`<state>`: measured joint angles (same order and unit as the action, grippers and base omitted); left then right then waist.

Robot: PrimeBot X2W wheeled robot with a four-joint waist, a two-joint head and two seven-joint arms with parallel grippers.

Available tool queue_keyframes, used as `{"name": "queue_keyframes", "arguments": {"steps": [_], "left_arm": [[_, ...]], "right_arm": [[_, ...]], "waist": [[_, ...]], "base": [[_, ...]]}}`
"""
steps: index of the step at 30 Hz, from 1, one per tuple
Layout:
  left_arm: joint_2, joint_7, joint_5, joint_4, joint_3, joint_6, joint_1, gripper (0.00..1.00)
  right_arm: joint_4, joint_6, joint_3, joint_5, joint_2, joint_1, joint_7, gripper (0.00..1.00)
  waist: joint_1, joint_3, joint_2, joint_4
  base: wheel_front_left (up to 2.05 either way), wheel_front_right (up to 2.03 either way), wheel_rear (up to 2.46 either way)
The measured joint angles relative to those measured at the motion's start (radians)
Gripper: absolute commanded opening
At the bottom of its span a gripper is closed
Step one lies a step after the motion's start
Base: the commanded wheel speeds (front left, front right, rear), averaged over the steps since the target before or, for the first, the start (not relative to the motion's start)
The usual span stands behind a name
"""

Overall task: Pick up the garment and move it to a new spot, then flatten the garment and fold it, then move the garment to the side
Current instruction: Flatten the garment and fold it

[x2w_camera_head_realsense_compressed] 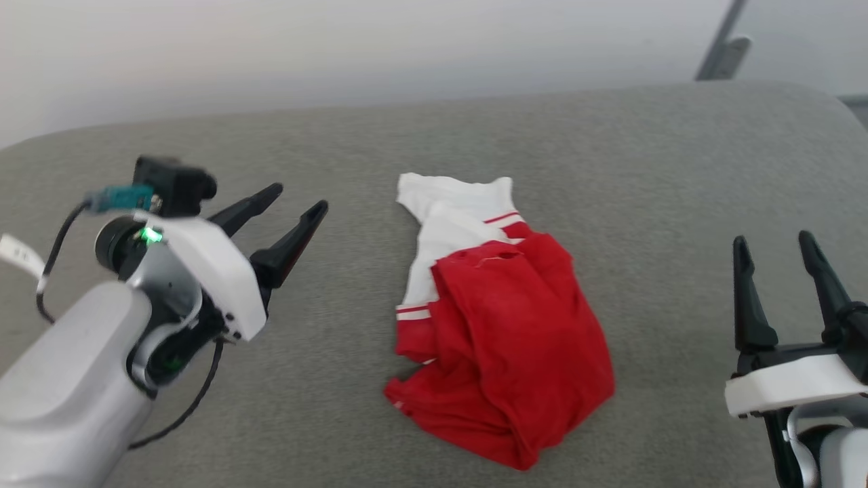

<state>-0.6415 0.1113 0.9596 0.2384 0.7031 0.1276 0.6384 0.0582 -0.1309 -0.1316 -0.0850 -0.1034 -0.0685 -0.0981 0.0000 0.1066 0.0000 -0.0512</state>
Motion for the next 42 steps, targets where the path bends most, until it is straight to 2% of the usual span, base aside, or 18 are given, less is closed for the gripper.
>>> {"name": "queue_keyframes", "arguments": {"steps": [5, 13, 21, 28, 31, 32, 33, 39, 42], "left_arm": [[-0.011, 0.106, 0.05, 0.04, 0.09, 0.0, 0.107, 1.0], [0.001, 0.264, 0.124, 0.141, 0.218, 0.0, 0.23, 1.0], [0.081, 0.454, 0.18, 0.332, 0.293, -0.001, 0.314, 1.0], [0.133, 0.532, 0.166, 0.463, 0.334, -0.041, 0.343, 1.0], [0.152, 0.537, 0.142, 0.51, 0.355, -0.041, 0.362, 1.0], [0.16, 0.533, 0.146, 0.522, 0.351, -0.038, 0.364, 0.18], [0.17, 0.535, 0.159, 0.534, 0.344, -0.036, 0.364, 0.0], [0.185, 0.536, 0.188, 0.571, 0.328, -0.013, 0.384, 0.0], [0.174, 0.544, 0.217, 0.57, 0.313, -0.012, 0.39, 0.0]], "right_arm": [[-0.063, 0.0, -0.007, 0.031, 0.038, -0.042, -0.082, 1.0], [-0.164, 0.0, -0.014, 0.067, 0.048, -0.109, -0.132, 1.0], [-0.237, 0.0, 0.039, 0.035, 0.052, -0.164, -0.157, 1.0], [-0.268, 0.0, 0.068, 0.012, 0.051, -0.186, -0.161, 1.0], [-0.272, 0.0, 0.076, 0.003, 0.052, -0.199, -0.162, 1.0], [-0.271, 0.0, 0.077, 0.001, 0.051, -0.202, -0.162, 1.0], [-0.269, 0.0, 0.078, -0.002, 0.051, -0.206, -0.162, 1.0], [-0.264, 0.0, 0.066, -0.001, 0.052, -0.208, -0.162, 1.0], [-0.261, 0.0, 0.048, 0.007, 0.052, -0.203, -0.162, 1.0]], "waist": [[0.0, 0.024, 0.0, -0.066], [0.0, 0.076, 0.0, -0.159], [0.0, 0.125, 0.0, -0.237], [-0.0001, 0.153, 0.0, -0.267], [0.0, 0.166, 0.0, -0.276], [0.0, 0.171, 0.0, -0.278], [0.0, 0.175, 0.0, -0.279], [0.0, 0.18, 0.0, -0.263], [0.0, 0.174, 0.0, -0.243]], "base": [[0.0, 0.0, 0.0], [0.0, 0.0, 0.0], [0.0, 0.0, 0.0], [0.0, 0.0, 0.0], [0.0, 0.0, 0.0], [0.0, 0.0, 0.0], [0.0, 0.0, 0.0], [0.0, 0.0, 0.0], [0.0, 0.0, 0.0]]}}
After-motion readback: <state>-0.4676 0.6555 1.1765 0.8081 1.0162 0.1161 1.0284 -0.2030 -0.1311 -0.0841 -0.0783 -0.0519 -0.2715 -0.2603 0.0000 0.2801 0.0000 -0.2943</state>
